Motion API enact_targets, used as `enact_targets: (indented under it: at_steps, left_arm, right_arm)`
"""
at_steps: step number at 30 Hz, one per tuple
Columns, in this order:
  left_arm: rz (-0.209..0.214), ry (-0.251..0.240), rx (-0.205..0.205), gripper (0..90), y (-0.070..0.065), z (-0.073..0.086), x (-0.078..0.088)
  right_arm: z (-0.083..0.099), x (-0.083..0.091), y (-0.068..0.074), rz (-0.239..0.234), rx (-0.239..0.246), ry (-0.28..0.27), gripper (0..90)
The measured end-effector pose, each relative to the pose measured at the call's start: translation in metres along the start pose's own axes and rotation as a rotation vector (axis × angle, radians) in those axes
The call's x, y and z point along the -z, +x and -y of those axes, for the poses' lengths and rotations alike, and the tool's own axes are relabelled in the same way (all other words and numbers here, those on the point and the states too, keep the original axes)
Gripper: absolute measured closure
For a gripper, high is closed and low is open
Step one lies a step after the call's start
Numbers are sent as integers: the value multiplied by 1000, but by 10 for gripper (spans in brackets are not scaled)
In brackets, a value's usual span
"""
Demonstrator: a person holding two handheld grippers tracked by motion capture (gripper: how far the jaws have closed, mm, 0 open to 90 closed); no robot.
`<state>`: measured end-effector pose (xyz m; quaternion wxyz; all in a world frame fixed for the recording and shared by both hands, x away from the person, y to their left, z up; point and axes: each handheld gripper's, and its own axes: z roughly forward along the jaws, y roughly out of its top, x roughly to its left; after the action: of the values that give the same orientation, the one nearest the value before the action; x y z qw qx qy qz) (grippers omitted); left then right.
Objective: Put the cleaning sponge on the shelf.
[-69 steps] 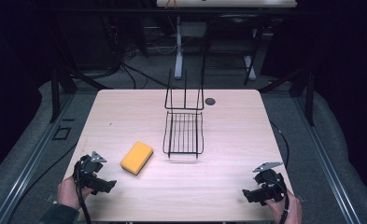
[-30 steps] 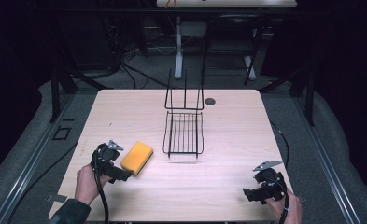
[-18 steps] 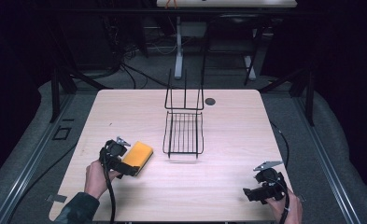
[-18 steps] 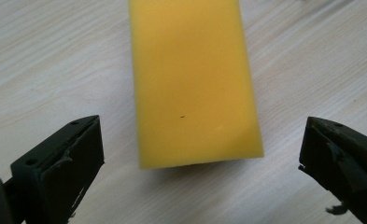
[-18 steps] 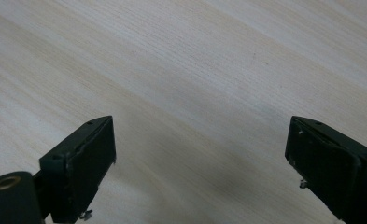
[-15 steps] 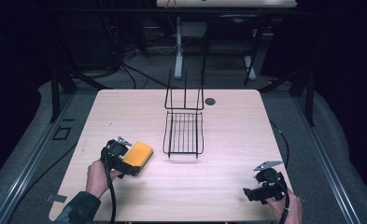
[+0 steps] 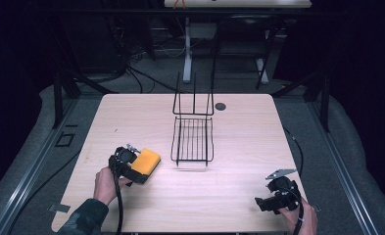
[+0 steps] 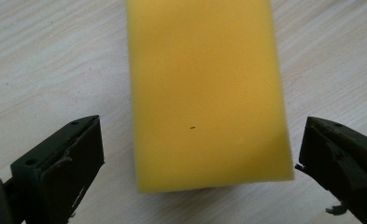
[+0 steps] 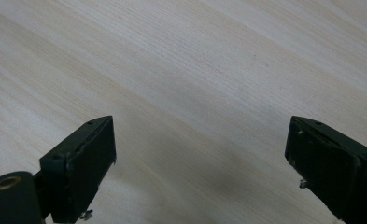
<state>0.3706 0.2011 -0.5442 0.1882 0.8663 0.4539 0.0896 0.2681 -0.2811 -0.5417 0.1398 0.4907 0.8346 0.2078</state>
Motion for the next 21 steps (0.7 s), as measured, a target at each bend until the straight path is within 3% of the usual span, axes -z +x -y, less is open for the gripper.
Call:
enact_targets:
  at_steps: [7,9,21]
  left_arm:
    - [10,12,5,80,2,1,-3]
    - [16,14,5,148,2,1,-4]
    - [15,21,-10,224,-1,1,-4]
  right_arm:
    - [0,0,0,1,-2,-4,83]
    - [0,0,0,1,2,1,84]
    - [0,1,0,0,3,1,87]
